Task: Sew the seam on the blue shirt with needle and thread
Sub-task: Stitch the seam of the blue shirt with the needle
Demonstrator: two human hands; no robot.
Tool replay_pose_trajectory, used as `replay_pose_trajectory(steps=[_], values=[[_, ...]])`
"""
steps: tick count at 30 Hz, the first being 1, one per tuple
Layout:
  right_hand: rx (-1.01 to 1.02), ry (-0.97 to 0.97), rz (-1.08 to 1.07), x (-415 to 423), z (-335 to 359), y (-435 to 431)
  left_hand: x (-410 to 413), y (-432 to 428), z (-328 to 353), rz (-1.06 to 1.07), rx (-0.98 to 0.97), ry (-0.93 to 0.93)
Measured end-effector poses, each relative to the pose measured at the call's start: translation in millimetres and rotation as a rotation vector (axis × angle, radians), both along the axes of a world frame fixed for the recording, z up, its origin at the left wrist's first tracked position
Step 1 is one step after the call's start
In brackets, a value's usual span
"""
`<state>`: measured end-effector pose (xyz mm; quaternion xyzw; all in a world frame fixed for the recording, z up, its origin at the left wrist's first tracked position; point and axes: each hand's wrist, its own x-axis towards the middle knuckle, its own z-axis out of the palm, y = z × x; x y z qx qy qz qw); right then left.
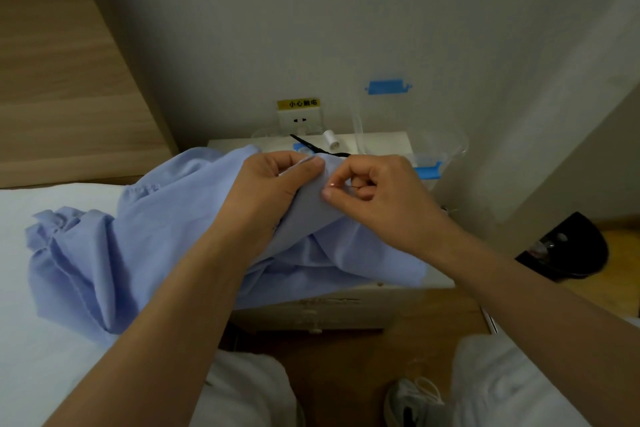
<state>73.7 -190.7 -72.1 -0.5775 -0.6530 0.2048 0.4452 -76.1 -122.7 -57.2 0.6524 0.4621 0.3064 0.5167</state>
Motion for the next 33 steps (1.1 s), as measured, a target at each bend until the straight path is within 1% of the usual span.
replay_pose_trajectory(steps=[4,7,9,11,14,15,16,19,21,25,28,30,33], values=[[-0.103,-0.049,0.292,-2.1,3.7,-5.9,-2.2,0.6,0.1,-0.007,-0.023,-0.059],[-0.19,-0.099,0.382,1.6,4.2,-5.8,-1.9,-0.8,0.3,-0.01,-0.003,-0.057],[-0.173,-0.061,0.348,6.2,7.5,-6.4,-2.0,0.0,0.5,-0.009,-0.002,-0.054],[-0.127,0.047,0.262,10.7,12.6,-6.9,-2.8,1.1,1.5,-0.011,-0.025,-0.073],[-0.065,0.248,0.019,18.1,17.1,-0.8,-2.5,1.0,2.5,-0.049,0.009,-0.081],[-0.093,0.28,-0.057,21.0,17.1,2.1,-2.0,0.4,2.7,-0.07,0.038,-0.071],[-0.163,0.305,-0.09,21.9,16.8,3.9,-1.7,0.0,3.1,-0.087,0.059,-0.063],[-0.418,0.394,-0.015,23.1,11.3,4.9,-2.9,0.1,4.9,-0.124,0.076,-0.055],[-0.456,0.39,-0.013,25.5,7.9,5.0,-4.5,2.7,3.8,-0.096,0.094,-0.055],[-0.333,0.366,-0.068,29.2,11.8,5.5,-5.5,5.6,0.1,0.014,0.136,-0.022],[-0.292,0.318,-0.047,30.4,16.4,3.4,-6.9,4.5,0.5,0.033,0.157,0.014],[-0.272,0.269,-0.077,34.4,16.1,4.2,-7.7,3.7,2.4,0.023,0.129,0.025],[-0.24,0.249,-0.137,38.0,12.4,6.0,-7.1,4.4,4.6,-0.019,0.03,-0.028]])
